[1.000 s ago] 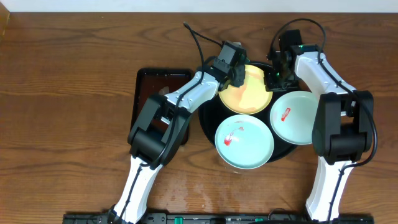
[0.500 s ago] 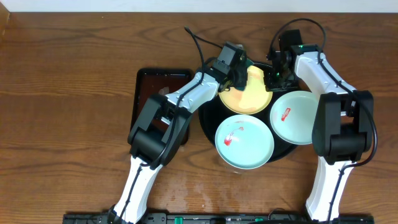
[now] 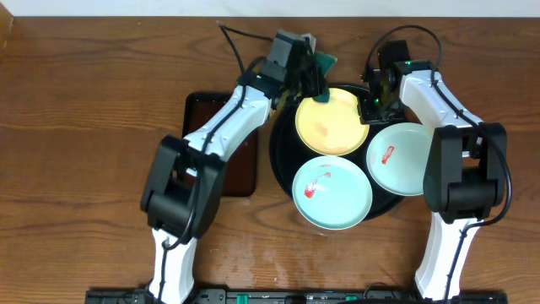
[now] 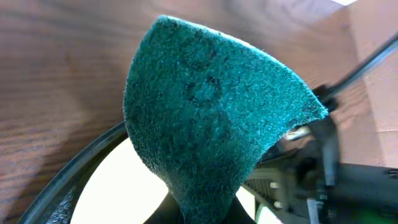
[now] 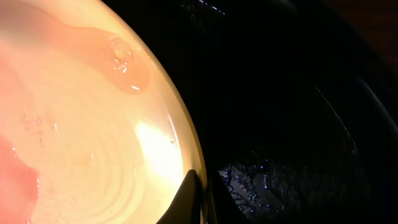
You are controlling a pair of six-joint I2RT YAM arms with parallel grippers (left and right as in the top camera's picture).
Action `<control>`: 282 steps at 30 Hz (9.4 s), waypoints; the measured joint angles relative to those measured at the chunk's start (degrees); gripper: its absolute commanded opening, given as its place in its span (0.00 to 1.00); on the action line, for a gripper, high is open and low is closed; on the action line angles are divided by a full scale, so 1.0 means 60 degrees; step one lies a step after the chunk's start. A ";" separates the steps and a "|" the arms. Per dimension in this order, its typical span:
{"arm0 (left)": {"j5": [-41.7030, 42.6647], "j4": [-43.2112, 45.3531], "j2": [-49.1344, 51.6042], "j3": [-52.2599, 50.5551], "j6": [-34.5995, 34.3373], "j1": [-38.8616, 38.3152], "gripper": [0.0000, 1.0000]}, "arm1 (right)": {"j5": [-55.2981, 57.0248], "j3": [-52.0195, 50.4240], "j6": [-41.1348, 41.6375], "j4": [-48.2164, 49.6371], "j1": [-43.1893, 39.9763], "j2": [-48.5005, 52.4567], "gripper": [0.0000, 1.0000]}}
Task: Clean dirty plates on tray and stack at the side
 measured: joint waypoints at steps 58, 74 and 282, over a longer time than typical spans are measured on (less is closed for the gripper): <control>-0.0739 -0.3606 0.1118 0.0222 -0.0022 -0.0397 0.08 | -0.0459 -0.0007 0.0113 0.0102 0.0120 0.0004 0.01; -0.0138 -0.3224 0.1118 0.0186 -0.0029 -0.0659 0.09 | -0.0353 -0.0007 0.0113 0.0109 0.0120 0.0004 0.01; -0.4554 -0.9187 -0.3497 0.0222 0.1570 0.5362 0.08 | 0.4499 0.0015 0.2572 0.3654 0.6135 -0.1417 0.01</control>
